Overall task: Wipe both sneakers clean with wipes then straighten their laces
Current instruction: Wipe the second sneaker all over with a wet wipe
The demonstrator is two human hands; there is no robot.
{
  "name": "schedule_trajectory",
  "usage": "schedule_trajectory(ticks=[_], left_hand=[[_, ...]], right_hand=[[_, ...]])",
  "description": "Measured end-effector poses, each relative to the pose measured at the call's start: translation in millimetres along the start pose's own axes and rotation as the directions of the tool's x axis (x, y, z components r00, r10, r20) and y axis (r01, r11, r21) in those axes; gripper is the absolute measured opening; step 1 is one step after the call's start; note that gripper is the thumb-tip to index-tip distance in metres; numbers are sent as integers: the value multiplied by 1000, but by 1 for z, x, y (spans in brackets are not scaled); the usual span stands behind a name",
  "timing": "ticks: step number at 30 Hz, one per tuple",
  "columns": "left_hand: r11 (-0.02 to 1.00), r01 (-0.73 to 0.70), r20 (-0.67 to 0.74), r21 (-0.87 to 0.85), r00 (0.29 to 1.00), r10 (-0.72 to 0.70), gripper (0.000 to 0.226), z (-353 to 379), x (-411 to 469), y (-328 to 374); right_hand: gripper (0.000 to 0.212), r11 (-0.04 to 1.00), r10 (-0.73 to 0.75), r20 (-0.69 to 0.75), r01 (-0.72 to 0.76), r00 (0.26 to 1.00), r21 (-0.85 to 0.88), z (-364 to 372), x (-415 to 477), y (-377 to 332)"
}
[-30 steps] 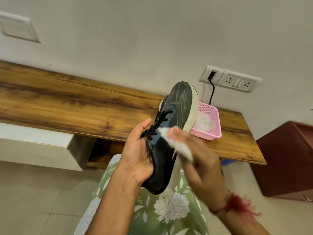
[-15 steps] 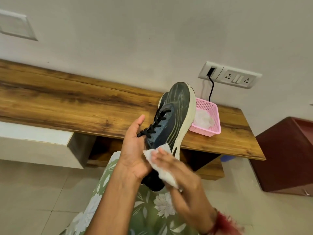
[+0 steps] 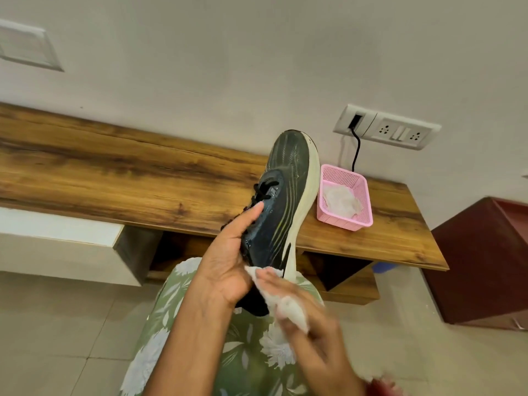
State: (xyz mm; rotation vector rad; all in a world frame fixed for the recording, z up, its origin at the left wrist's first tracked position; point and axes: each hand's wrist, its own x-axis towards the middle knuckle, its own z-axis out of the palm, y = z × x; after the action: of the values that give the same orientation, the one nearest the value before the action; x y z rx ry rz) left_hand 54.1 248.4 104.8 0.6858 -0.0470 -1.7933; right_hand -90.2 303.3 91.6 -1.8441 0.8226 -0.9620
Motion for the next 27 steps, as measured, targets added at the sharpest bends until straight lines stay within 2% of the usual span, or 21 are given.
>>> schedule_trajectory(ticks=[1, 3, 5, 6, 7, 8, 10, 12, 13, 17, 19, 22, 23, 25, 27], left_hand=[[999, -25, -21, 29, 999, 25, 27, 1, 1, -2], [994, -45, -66, 99, 996, 51, 27, 3, 2, -5], [983, -48, -98, 175, 993, 66, 26, 1, 2, -7], [978, -45, -103, 204, 992, 67, 25, 0, 1, -6], [975, -28, -106, 222, 993, 52, 23, 1, -1, -4], [975, -15, -91, 220, 995, 36, 20, 1, -3, -3], [981, -1, -56, 196, 998, 13, 21, 3, -5, 0], [983, 7, -42, 185, 999, 0, 29, 4, -6, 0], [983, 10, -46, 183, 999, -2, 29, 6, -7, 0], [981, 5, -111, 193, 994, 17, 26, 4, -4, 0], [982, 4, -144, 188, 989, 23, 25, 2, -3, 0], [986, 31, -167, 164, 986, -3, 28, 1, -2, 1], [985, 29, -172, 169, 985, 0, 27, 2, -2, 1], [988, 6, -186, 152, 982, 22, 24, 3, 0, -2], [990, -12, -210, 143, 977, 42, 17, 3, 2, -4]], right_hand=[[28, 991, 65, -32, -61, 997, 119, -7, 8, -6], [17, 958, 167, -90, -141, 982, 248, -25, 27, -13], [18, 953, 189, -169, -139, 967, 270, -42, 46, -18], [20, 984, 115, -252, -76, 961, 160, -50, 56, -19], [22, 999, -26, -319, 12, 948, -47, -57, 65, -19], [27, 949, -191, -320, 91, 928, -303, -64, 74, -16], [39, 700, -422, -184, 190, 888, -689, -72, 88, -5], [44, 497, -480, -21, 253, 877, -830, -73, 94, 6], [45, 458, -471, 17, 262, 882, -849, -71, 93, 10], [53, 541, -365, 34, 241, 930, -806, -60, 81, 25], [47, 555, -361, 131, 326, 923, -766, -50, 70, 29], [39, 395, -364, 449, 572, 816, -719, -35, 59, 35], [37, 343, -353, 508, 614, 786, -711, -36, 60, 36], [39, 284, -366, 493, 599, 790, -749, -48, 71, 39], [54, 303, -393, 405, 532, 825, -790, -62, 83, 39]])
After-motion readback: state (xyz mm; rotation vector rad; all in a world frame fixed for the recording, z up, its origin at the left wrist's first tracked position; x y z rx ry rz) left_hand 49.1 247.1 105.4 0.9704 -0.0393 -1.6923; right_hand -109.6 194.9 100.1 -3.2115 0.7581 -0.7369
